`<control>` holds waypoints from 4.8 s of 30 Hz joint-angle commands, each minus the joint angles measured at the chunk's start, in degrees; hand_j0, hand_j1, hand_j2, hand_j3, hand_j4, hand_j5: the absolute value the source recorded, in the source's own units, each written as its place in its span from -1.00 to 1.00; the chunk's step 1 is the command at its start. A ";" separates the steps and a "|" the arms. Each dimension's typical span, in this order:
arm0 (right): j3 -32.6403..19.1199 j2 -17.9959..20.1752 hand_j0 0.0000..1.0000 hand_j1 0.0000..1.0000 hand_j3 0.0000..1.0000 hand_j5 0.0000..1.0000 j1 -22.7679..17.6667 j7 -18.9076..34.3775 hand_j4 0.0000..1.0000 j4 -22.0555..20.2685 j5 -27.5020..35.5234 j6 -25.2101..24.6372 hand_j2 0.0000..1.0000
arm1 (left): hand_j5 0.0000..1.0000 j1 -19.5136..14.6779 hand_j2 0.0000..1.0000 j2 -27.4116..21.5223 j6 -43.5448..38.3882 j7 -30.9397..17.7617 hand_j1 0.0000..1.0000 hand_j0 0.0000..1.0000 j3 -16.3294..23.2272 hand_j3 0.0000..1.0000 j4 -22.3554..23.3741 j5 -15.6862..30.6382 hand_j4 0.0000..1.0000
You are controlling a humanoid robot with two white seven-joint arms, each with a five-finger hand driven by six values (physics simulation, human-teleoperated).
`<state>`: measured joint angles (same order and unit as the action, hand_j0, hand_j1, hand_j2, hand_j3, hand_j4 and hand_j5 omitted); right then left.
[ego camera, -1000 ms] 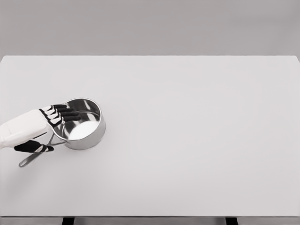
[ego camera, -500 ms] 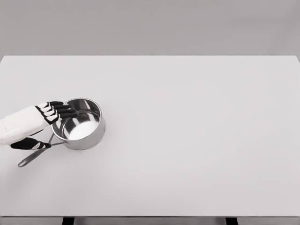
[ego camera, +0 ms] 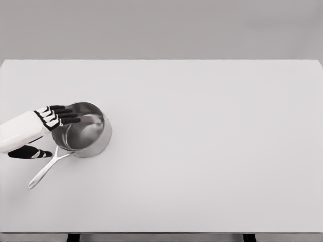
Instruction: Rotate pot handle
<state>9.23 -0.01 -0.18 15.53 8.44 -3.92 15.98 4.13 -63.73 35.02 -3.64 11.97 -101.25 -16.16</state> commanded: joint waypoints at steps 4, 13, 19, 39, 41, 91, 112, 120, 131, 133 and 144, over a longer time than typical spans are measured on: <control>-0.01 0.01 1.00 1.00 1.00 1.00 0.00 0.02 1.00 0.00 -0.03 0.02 1.00 | 1.00 -0.18 1.00 -1.48 -0.02 -0.23 1.00 1.00 -0.37 1.00 -0.09 7.90 1.00; -0.01 0.01 1.00 1.00 1.00 1.00 0.00 0.02 1.00 0.00 -0.03 0.02 1.00 | 1.00 -0.35 1.00 1.86 -0.02 -0.49 1.00 1.00 0.77 1.00 -0.09 12.12 1.00; -0.01 0.01 1.00 1.00 1.00 1.00 0.00 0.02 1.00 0.00 -0.03 0.02 1.00 | 1.00 1.14 1.00 3.88 -0.02 -0.58 1.00 1.00 0.95 1.00 -0.09 12.21 1.00; -0.01 0.01 1.00 1.00 1.00 1.00 0.00 0.02 1.00 0.00 -0.03 0.02 1.00 | 1.00 1.93 1.00 7.40 -0.02 -0.05 1.00 1.00 0.95 1.00 0.00 4.65 1.00; -0.01 0.01 1.00 1.00 1.00 1.00 0.00 0.02 1.00 0.00 -0.03 0.02 1.00 | 1.00 1.93 1.00 7.40 -0.02 0.03 1.00 1.00 0.95 1.00 0.00 4.30 1.00; -0.01 0.01 1.00 1.00 1.00 1.00 0.00 0.02 1.00 0.00 -0.03 0.02 1.00 | 1.00 4.66 1.00 6.61 -0.02 -3.48 1.00 1.00 -8.89 1.00 0.08 -2.73 1.00; -0.01 0.01 1.00 1.00 1.00 1.00 0.00 0.02 1.00 0.00 -0.03 0.02 1.00 | 1.00 5.89 1.00 4.23 -0.02 -6.03 1.00 1.00 -10.39 1.00 0.00 6.67 1.00; -0.01 0.01 1.00 1.00 1.00 1.00 -0.09 0.02 1.00 0.00 -0.03 0.02 1.00 | 1.00 7.73 1.00 4.94 -0.02 -5.77 1.00 1.00 -10.21 1.00 -0.09 8.78 1.00; -0.01 0.01 1.00 1.00 1.00 1.00 0.00 0.02 1.00 0.00 -0.03 0.02 1.00 | 1.00 9.40 1.00 5.73 -0.02 -5.77 1.00 1.00 -11.27 1.00 0.00 11.33 1.00; -0.01 0.01 1.00 1.00 1.00 1.00 0.00 0.02 1.00 0.00 -0.03 0.02 1.00 | 1.00 11.86 1.00 5.73 -0.02 -5.85 1.00 1.00 -13.90 1.00 0.00 12.12 1.00; -0.01 0.01 1.00 1.00 1.00 1.00 0.00 0.02 1.00 0.00 -0.03 0.02 1.00 | 1.00 15.64 1.00 7.57 -0.02 -5.94 1.00 1.00 -15.66 1.00 0.08 14.85 1.00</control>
<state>9.23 -0.01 -0.18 15.54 8.44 -3.92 15.98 20.39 -56.42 35.05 -9.56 -3.42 -101.16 -2.47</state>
